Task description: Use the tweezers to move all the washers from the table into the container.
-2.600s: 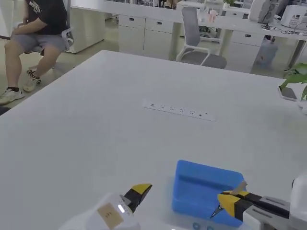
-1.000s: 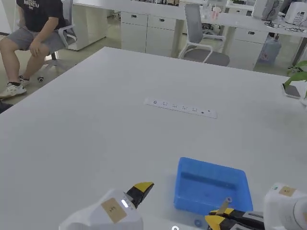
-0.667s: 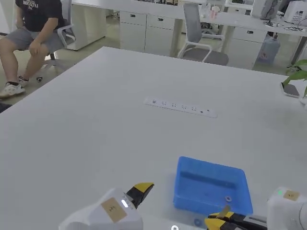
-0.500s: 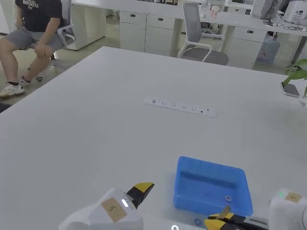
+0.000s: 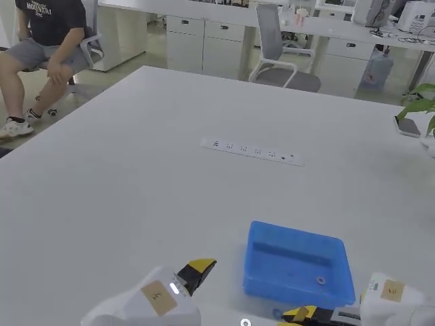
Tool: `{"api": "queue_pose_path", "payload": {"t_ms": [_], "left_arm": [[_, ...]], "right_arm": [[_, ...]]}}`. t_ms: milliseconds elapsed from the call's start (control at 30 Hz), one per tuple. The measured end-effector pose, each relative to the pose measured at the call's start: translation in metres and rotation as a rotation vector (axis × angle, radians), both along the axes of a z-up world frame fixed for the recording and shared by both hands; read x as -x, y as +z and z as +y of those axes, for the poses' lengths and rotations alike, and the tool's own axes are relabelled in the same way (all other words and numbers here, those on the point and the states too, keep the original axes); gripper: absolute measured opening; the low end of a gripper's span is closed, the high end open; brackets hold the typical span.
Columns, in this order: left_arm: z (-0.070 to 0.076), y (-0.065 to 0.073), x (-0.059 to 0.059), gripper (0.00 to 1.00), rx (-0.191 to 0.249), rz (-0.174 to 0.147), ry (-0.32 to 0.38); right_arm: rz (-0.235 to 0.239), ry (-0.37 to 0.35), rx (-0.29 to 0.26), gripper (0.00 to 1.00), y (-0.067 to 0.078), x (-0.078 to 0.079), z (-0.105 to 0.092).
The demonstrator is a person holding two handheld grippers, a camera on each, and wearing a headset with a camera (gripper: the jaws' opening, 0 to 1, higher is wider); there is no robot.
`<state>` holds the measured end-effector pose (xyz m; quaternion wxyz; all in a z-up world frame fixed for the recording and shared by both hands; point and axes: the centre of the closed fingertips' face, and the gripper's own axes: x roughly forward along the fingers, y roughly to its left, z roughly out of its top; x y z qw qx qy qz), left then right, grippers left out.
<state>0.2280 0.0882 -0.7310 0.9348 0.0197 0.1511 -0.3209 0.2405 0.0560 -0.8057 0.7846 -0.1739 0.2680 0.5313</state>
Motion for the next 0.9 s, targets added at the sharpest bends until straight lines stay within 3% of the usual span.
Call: {"api": "queue_pose_path", "payload": {"t_ms": [167,400,467,533,567,767,900], "left_arm": [[0.000,0.000,0.000,0.81,-0.003,0.001,0.000],[0.001,-0.001,0.000,0.81,-0.001,0.001,-0.004],[0.001,-0.001,0.000,0.81,-0.003,0.001,-0.005],[0.001,-0.002,0.000,0.81,-0.004,0.000,-0.007],[0.001,-0.002,0.000,0.81,-0.007,-0.001,-0.005],[0.001,-0.002,0.001,0.81,-0.002,0.001,-0.010],[0.001,-0.003,0.001,0.81,-0.006,0.001,-0.008]], "right_arm": [[-0.040,0.038,0.057,0.04,-0.004,0.002,0.002],[-0.012,-0.008,0.054,0.03,-0.006,-0.002,-0.001],[0.020,-0.043,0.039,0.03,-0.006,-0.004,-0.004],[0.093,-0.163,-0.027,0.03,-0.005,-0.009,-0.007],[0.103,-0.193,-0.068,0.03,-0.004,-0.011,-0.007],[0.103,-0.216,-0.058,0.03,-0.003,-0.011,-0.015],[0.111,-0.276,-0.103,0.03,0.011,-0.013,-0.024]]}}
